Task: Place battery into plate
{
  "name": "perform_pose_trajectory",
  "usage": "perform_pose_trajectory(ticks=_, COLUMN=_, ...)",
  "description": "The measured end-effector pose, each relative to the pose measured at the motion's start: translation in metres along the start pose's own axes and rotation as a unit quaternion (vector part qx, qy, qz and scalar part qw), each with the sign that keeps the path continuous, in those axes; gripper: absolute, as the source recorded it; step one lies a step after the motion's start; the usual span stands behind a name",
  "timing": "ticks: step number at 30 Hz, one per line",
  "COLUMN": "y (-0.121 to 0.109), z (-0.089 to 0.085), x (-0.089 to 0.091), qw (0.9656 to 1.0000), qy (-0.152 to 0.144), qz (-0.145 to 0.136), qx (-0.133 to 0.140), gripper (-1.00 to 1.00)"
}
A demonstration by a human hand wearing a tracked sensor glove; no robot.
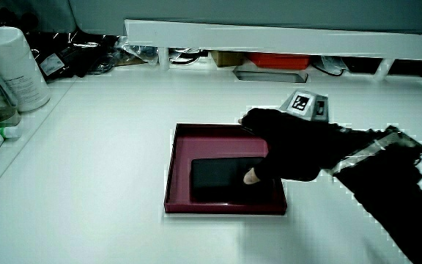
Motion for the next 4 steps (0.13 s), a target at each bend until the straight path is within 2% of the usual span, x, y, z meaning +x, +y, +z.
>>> perform_pose_trajectory(ticks=1, y=-0.007, z=0.004, x=0.003, qw=0.9998, qy=-0.019, qz=-0.002, qx=0.002, gripper=-1.00)
perform_pose_trajectory(ticks=4, y=-0.028, z=0.020, x=0.008, qw=0.9997, qy=0.002, qz=0.018, qx=0.015, gripper=-1.00)
